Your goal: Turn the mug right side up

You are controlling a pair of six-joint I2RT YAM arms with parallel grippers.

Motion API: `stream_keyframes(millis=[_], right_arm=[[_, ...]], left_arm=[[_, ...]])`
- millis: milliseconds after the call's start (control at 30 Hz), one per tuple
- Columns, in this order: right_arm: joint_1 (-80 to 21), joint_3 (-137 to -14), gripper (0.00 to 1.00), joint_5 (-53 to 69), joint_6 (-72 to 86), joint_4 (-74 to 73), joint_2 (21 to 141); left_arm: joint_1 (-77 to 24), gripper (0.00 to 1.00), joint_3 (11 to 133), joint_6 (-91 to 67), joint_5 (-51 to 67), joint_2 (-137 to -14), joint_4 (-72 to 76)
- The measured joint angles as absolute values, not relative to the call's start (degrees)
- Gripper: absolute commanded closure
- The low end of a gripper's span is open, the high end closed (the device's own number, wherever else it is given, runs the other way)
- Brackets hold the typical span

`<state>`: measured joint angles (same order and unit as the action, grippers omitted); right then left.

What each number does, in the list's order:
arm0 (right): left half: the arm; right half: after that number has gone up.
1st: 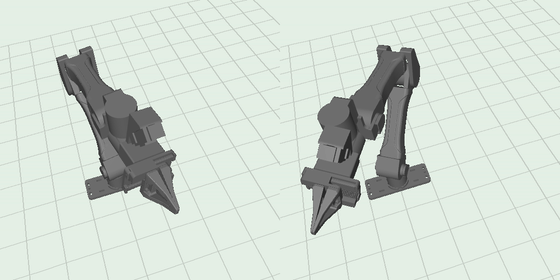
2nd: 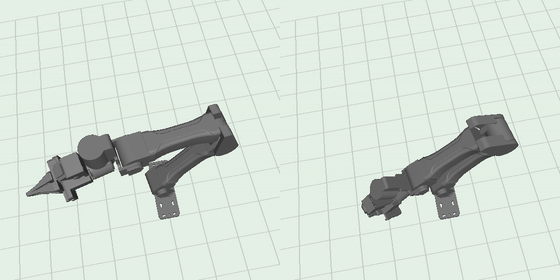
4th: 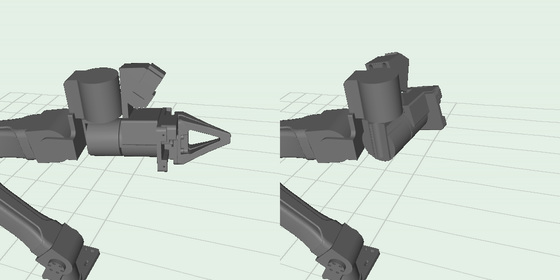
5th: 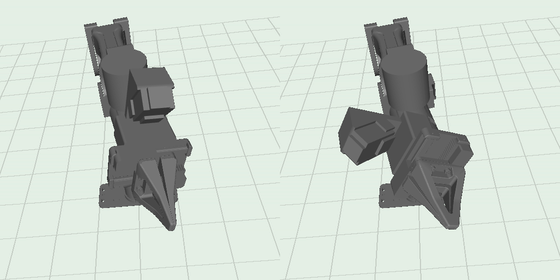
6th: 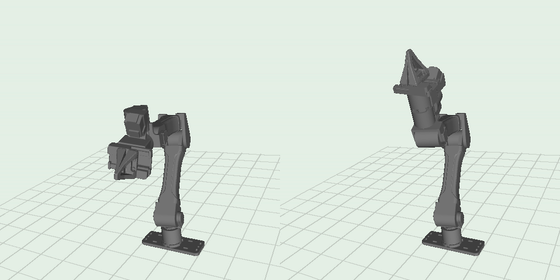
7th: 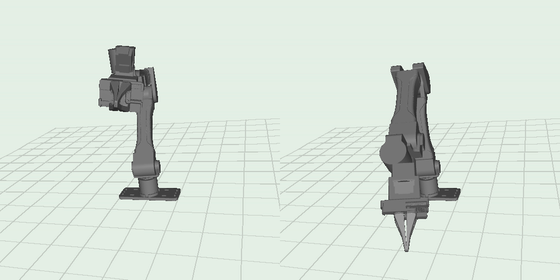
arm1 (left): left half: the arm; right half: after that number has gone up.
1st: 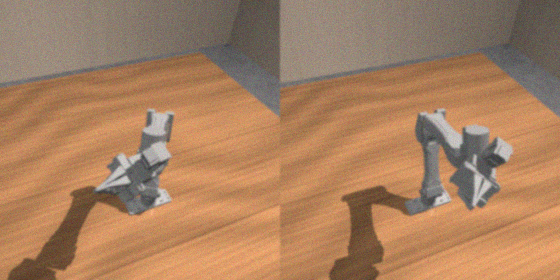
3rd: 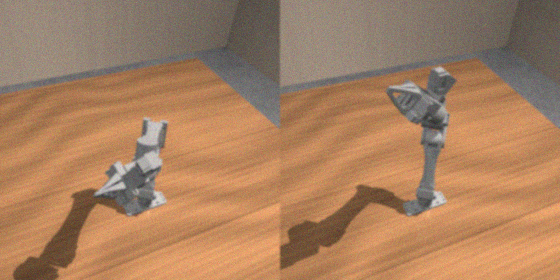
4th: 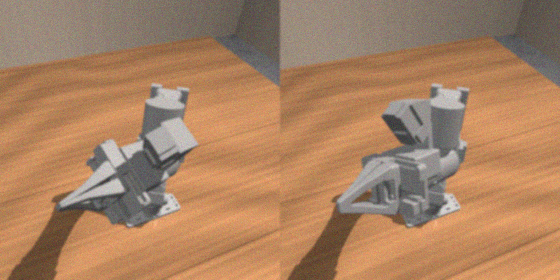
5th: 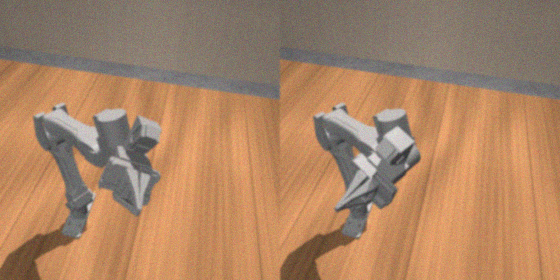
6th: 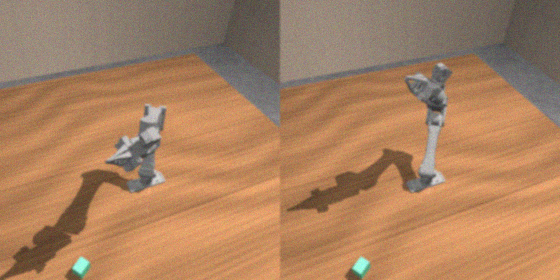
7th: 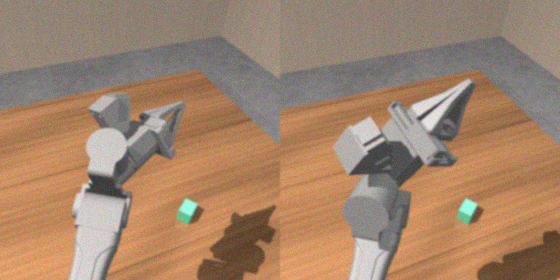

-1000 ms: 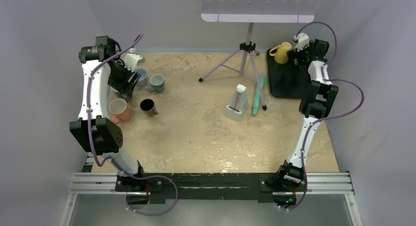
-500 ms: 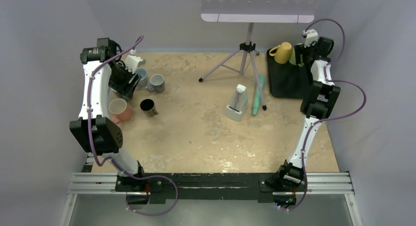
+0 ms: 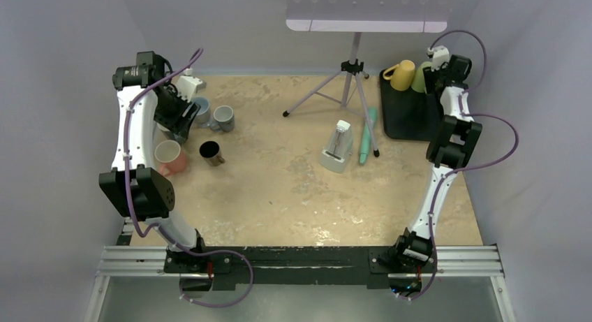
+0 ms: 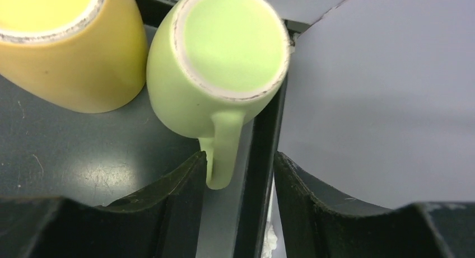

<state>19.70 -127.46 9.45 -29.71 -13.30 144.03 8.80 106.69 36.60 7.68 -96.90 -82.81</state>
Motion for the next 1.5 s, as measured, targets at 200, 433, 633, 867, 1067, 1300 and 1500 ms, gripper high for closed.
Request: stream_keyframes(millis=[200,433,633,867,1067,1300,1500], right_arm=[[19.00,-128.01,0.62,9.65,-30.44,-16.71,145.14],[18.48,-129.34,0.99,9.54,-29.32,-18.04,145.14],[18.33,-129.58,1.00,8.47,-25.19,-17.39,145.14],[18.26,-127.81,1.00,8.25,-21.89,-16.53,144.40],[18.22,-111.11,1.00,6.61,-16.82,-14.96,133.16],[16.73,-91.68,1.00,4.10,-10.70,-13.80,119.48],[12.64,-87.13,0.77,-0.73,-8.08,-12.56,117.27]], left_arm=[[8.47,0.34,107.15,36.58,7.68,-96.90,-82.83],[8.43,0.34,107.37,36.47,7.75,-97.19,-82.81],[8.43,0.34,107.55,35.88,8.23,-97.30,-82.85],[8.43,0.34,107.57,35.53,9.61,-97.03,-82.85],[8.08,0.34,107.48,35.33,10.92,-95.33,-82.74],[7.03,0.34,105.45,35.16,13.15,-92.58,-81.45],[6.98,0.34,102.28,35.42,14.92,-90.85,-79.99]])
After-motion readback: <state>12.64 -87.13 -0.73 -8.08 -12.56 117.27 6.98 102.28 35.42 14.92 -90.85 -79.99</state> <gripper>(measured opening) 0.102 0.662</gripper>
